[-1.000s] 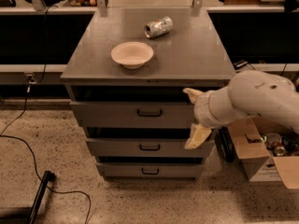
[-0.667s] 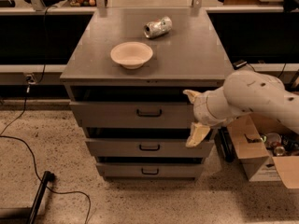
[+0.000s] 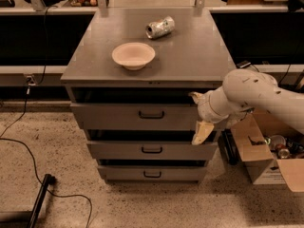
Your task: Open top drawer
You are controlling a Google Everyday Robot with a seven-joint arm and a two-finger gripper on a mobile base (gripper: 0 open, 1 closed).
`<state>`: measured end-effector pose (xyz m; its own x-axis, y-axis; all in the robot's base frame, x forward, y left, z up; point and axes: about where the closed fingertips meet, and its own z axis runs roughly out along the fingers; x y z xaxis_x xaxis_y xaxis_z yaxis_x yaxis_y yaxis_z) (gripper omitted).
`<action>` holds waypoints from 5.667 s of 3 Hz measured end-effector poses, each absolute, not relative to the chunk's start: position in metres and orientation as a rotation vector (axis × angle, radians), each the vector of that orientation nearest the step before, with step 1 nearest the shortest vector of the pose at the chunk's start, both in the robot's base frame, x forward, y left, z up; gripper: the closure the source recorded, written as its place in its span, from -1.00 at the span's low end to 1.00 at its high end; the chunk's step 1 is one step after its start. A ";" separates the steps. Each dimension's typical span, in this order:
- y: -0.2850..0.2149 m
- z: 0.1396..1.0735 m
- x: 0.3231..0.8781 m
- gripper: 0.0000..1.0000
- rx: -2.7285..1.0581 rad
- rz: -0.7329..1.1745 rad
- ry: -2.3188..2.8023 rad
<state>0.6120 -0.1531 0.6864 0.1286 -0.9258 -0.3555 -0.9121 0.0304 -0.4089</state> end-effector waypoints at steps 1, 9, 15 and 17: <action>-0.168 0.672 0.626 -1.00 -1.866 -0.037 1.812; -0.186 0.670 0.600 -1.00 -1.899 -0.036 1.885; -0.199 0.691 0.558 0.26 -1.994 0.136 2.037; -0.198 0.712 0.507 0.02 -2.019 0.230 2.111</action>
Offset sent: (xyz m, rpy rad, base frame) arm 0.0285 -0.0420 -0.0328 -0.0465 0.0588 -0.0858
